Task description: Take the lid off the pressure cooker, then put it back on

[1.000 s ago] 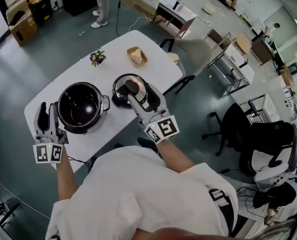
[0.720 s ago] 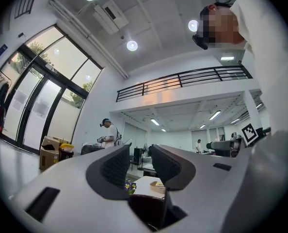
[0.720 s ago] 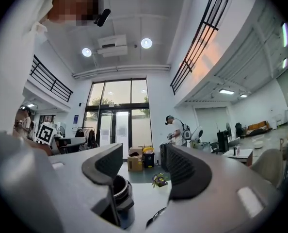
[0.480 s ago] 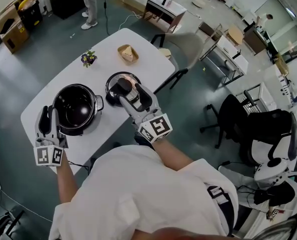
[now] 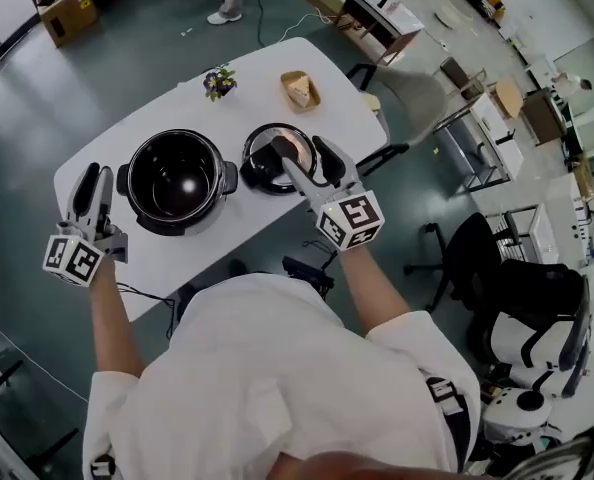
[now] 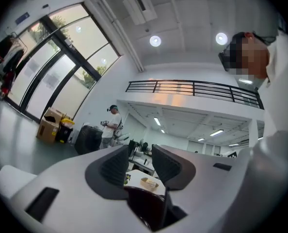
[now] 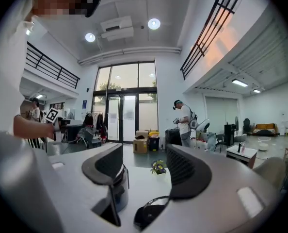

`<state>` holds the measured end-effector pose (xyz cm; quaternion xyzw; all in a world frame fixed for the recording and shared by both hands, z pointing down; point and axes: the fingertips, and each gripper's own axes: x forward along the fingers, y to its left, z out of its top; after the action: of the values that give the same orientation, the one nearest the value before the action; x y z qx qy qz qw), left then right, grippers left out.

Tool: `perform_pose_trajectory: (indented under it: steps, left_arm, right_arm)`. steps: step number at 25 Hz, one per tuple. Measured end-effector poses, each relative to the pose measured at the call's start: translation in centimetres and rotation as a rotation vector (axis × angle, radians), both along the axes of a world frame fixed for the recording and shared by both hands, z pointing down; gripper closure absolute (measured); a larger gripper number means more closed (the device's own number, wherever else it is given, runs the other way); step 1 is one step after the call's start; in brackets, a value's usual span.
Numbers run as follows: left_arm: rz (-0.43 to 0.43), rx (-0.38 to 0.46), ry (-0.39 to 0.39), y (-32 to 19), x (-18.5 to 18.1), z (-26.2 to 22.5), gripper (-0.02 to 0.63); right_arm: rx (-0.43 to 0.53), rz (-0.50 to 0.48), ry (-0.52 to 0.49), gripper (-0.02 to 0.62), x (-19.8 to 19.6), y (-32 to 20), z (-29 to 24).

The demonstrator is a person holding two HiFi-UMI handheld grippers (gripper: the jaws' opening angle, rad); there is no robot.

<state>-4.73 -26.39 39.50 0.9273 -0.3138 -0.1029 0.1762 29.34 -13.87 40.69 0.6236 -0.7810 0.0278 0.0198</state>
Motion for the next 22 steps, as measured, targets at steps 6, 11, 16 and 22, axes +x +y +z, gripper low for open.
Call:
perform_pose_trajectory:
  steps: [6, 11, 16, 22]
  left_arm:
    - [0.109, -0.299, 0.037, -3.4, -2.6, 3.1, 0.463]
    - [0.113, -0.579, 0.264, -6.1, -5.3, 7.6, 0.460]
    - [0.064, -0.794, 0.516, -7.2, -6.8, 14.0, 0.454]
    - [0.074, -0.915, 0.625, -6.2, -5.3, 18.9, 0.448]
  right_arm:
    - [-0.171, -0.051, 0.093, 0.310, 3.6, -4.3, 2.3]
    - [-0.352, -0.120, 0.104, 0.310, 5.0, -7.6, 7.1]
    - [-0.521, -0.173, 0.021, 0.310, 5.2, -9.4, 11.5]
    - [-0.695, -0.163, 0.013, 0.308, 6.8, -10.0, 17.4]
